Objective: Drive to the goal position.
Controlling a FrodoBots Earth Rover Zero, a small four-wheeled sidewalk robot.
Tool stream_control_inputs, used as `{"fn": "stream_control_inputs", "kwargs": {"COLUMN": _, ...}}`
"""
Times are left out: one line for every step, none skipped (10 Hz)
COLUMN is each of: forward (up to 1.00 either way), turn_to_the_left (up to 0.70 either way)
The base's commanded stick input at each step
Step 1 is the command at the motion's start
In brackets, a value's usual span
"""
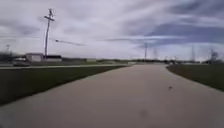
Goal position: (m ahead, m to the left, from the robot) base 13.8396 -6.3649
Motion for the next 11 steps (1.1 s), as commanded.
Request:
{"fn": "stream_control_inputs", "kwargs": {"forward": 1.0, "turn_to_the_left": 0.0}}
{"fn": "stream_control_inputs", "kwargs": {"forward": 1.0, "turn_to_the_left": 0.0}}
{"fn": "stream_control_inputs", "kwargs": {"forward": 1.0, "turn_to_the_left": -0.07}}
{"fn": "stream_control_inputs", "kwargs": {"forward": 1.0, "turn_to_the_left": -0.19}}
{"fn": "stream_control_inputs", "kwargs": {"forward": 1.0, "turn_to_the_left": -0.33}}
{"fn": "stream_control_inputs", "kwargs": {"forward": 1.0, "turn_to_the_left": -0.4}}
{"fn": "stream_control_inputs", "kwargs": {"forward": 1.0, "turn_to_the_left": -0.32}}
{"fn": "stream_control_inputs", "kwargs": {"forward": 1.0, "turn_to_the_left": -0.24}}
{"fn": "stream_control_inputs", "kwargs": {"forward": 1.0, "turn_to_the_left": -0.18}}
{"fn": "stream_control_inputs", "kwargs": {"forward": 1.0, "turn_to_the_left": -0.16}}
{"fn": "stream_control_inputs", "kwargs": {"forward": 1.0, "turn_to_the_left": -0.31}}
